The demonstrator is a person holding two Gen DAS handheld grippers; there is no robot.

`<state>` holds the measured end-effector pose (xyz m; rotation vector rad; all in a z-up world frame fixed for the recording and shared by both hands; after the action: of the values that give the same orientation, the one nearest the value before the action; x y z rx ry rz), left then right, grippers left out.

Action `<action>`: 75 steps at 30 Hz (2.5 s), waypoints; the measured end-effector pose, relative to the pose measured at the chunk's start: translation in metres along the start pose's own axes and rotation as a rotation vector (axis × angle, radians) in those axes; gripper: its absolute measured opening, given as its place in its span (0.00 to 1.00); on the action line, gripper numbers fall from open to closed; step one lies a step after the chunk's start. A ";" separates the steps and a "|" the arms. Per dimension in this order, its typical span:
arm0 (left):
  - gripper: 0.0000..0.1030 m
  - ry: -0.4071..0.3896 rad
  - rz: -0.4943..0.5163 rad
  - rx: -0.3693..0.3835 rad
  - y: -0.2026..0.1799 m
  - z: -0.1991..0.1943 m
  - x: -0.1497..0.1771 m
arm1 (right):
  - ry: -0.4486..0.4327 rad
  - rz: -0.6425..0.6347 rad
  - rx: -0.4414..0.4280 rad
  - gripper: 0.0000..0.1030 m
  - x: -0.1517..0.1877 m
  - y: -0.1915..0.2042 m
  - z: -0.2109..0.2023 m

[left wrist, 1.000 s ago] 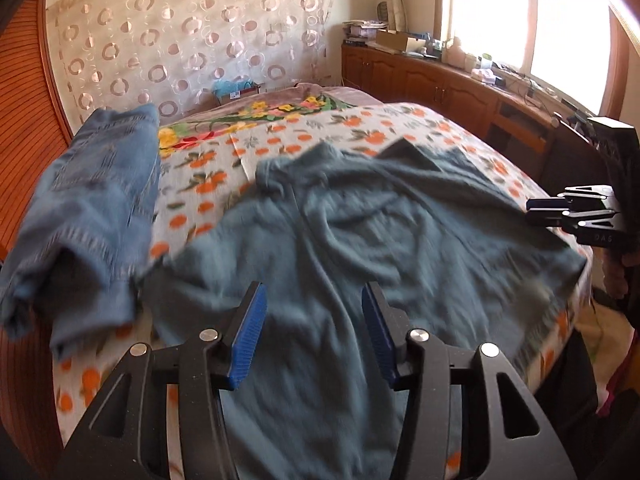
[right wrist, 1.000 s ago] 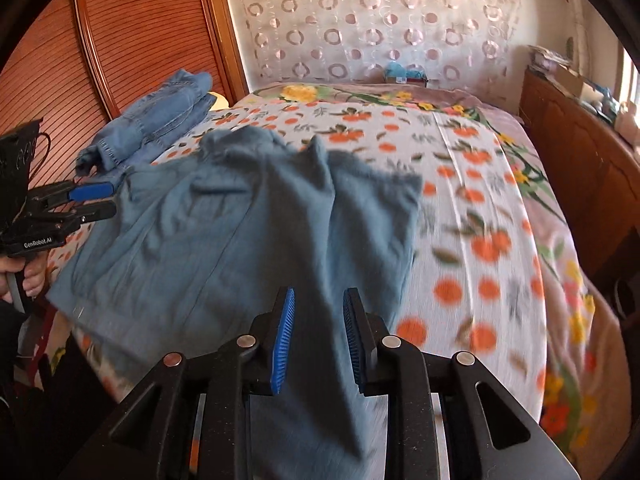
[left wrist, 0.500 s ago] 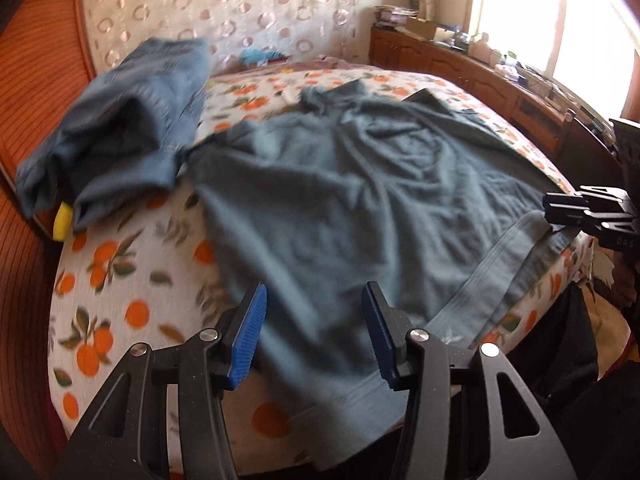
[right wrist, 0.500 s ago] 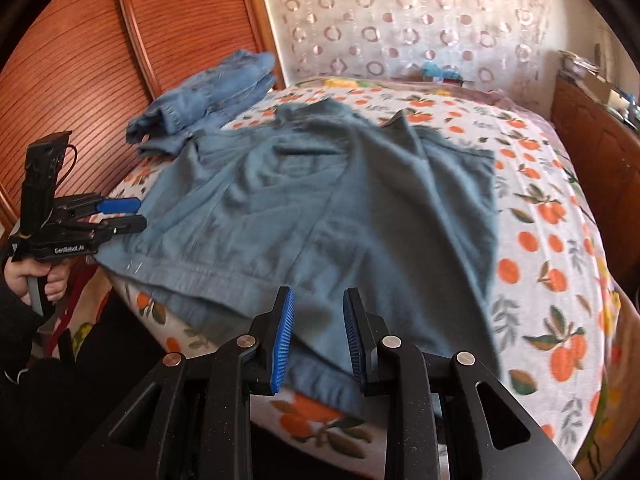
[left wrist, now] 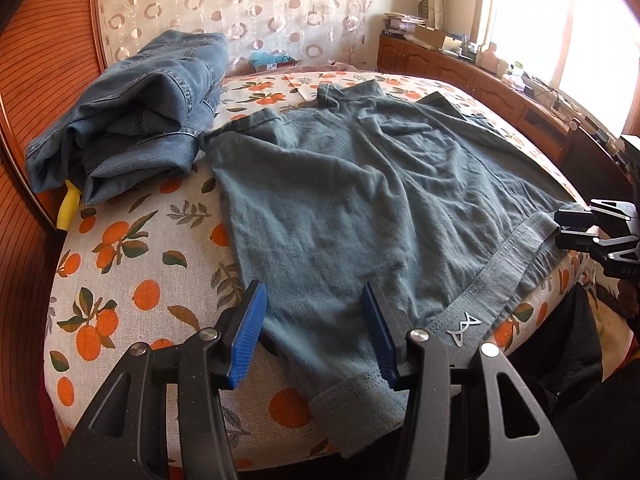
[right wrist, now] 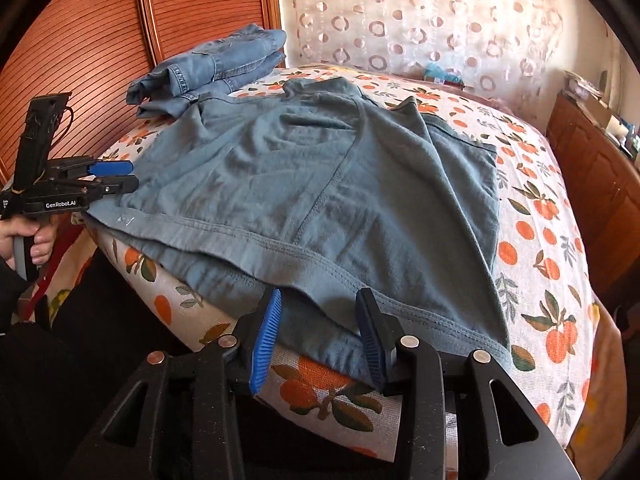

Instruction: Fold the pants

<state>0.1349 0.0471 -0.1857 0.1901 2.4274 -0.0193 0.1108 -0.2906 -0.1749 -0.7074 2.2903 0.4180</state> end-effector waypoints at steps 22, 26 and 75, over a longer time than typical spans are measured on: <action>0.49 0.003 -0.031 -0.037 0.009 -0.005 0.006 | -0.003 0.060 -0.074 0.01 0.016 -0.003 -0.017; 0.49 0.003 -0.069 -0.029 0.018 -0.011 0.012 | -0.012 0.093 -0.077 0.01 0.026 -0.008 -0.019; 0.13 0.037 -0.096 0.027 0.012 -0.036 0.040 | -0.167 0.406 0.136 0.37 0.049 -0.079 -0.071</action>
<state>0.0833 0.0667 -0.1836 0.0864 2.4720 -0.0930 0.0910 -0.4057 -0.1664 -0.1296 2.2715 0.4811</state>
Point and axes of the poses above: each gripper's, at about its wrist camera, not at the fingertips, and z roughly the way its jaws point, y to its left, x to its underside, the point moved 5 cm from there along z, roughly the way its jaws point, and after that the axes turned 6 degrees about -x, right-handed, at the moved point
